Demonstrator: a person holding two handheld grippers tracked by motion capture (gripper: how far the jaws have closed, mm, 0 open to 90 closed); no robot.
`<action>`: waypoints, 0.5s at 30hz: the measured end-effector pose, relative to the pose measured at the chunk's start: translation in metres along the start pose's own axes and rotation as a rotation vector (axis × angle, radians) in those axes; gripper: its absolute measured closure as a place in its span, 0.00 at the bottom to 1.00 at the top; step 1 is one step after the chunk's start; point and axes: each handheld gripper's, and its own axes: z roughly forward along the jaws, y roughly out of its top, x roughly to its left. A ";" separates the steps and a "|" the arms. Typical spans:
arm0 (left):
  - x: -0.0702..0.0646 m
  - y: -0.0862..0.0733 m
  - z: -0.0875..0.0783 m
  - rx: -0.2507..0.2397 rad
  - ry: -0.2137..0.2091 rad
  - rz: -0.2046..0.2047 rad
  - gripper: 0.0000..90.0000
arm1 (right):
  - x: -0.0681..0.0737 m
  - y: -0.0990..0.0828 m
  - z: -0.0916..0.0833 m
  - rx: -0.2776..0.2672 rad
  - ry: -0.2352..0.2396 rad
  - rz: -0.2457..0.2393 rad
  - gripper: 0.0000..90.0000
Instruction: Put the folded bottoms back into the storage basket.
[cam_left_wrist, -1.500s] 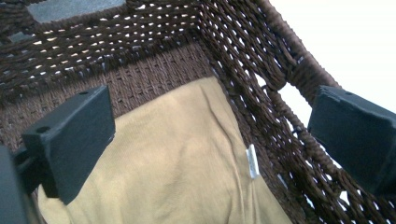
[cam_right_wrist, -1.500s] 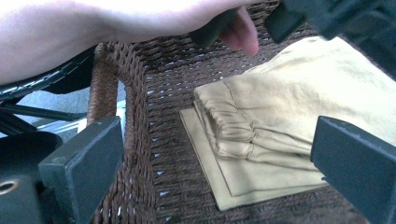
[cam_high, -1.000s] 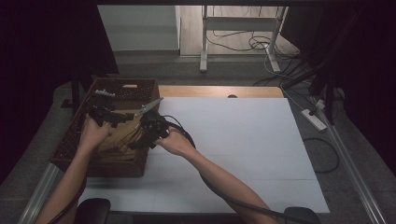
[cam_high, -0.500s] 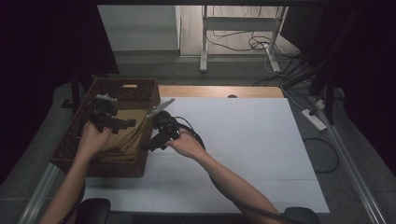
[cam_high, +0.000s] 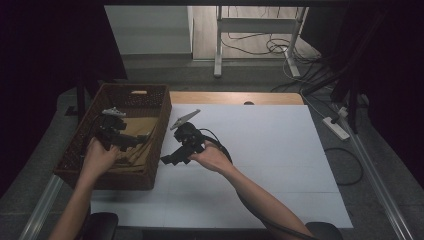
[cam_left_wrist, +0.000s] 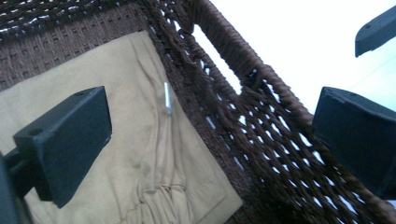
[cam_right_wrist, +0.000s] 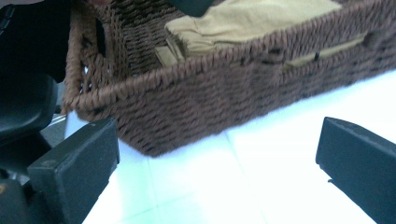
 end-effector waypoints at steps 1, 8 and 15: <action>-0.001 -0.001 -0.001 -0.003 -0.004 -0.002 0.00 | 0.000 -0.002 -0.002 0.000 -0.006 0.006 0.00; -0.005 -0.008 -0.005 -0.021 -0.029 -0.019 0.00 | 0.000 -0.014 -0.013 0.000 -0.012 0.036 0.00; -0.014 -0.014 -0.010 -0.028 -0.027 -0.017 0.00 | -0.005 -0.028 -0.026 0.002 -0.060 0.025 0.00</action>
